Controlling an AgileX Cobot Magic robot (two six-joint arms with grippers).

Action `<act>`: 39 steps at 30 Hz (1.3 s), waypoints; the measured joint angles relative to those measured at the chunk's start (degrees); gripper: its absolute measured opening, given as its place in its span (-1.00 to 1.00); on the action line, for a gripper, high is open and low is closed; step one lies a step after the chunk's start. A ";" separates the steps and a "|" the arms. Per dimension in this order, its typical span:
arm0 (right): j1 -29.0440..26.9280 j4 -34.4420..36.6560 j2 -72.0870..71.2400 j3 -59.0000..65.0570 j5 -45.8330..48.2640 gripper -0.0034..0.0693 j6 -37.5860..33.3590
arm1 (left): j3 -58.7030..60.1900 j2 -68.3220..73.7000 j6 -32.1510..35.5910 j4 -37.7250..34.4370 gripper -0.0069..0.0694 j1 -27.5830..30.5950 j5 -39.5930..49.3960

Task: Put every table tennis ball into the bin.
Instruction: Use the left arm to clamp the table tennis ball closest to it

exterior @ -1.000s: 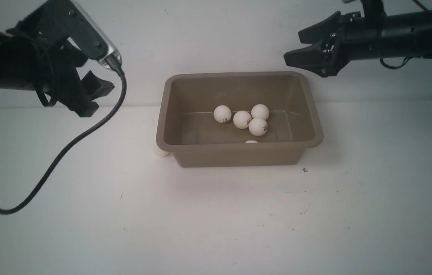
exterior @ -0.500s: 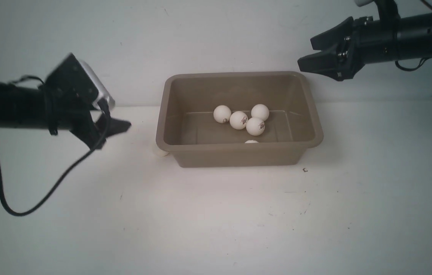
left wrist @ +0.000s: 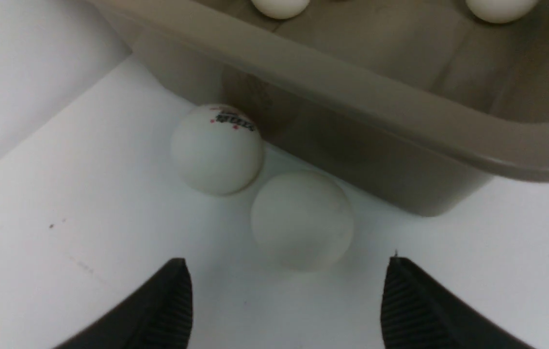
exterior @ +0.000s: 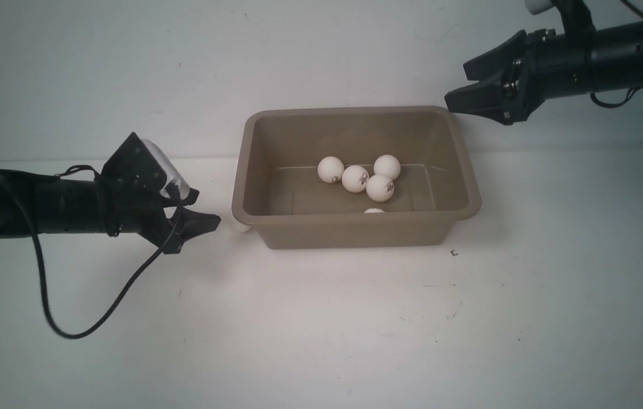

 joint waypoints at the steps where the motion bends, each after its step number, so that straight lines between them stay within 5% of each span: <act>1: 0.00 -0.18 0.00 0.00 0.00 0.55 0.14 | -0.52 0.00 -2.61 0.86 0.41 -0.31 -1.49; 6: 0.00 -0.51 0.00 0.00 0.07 0.55 0.14 | -3.78 0.00 -13.38 10.68 0.41 -4.52 -4.66; 15: 0.00 -1.64 0.00 0.00 0.09 0.54 0.26 | -8.91 0.00 -22.98 21.42 0.41 -8.83 -4.84; 29: 0.00 -1.65 0.00 0.00 0.32 0.51 0.81 | -9.37 1.39 -20.33 21.71 0.41 -9.04 -8.56; 39: 0.00 -1.65 0.00 0.00 0.33 0.51 1.62 | -9.42 3.25 -13.87 15.06 0.41 -9.10 -9.96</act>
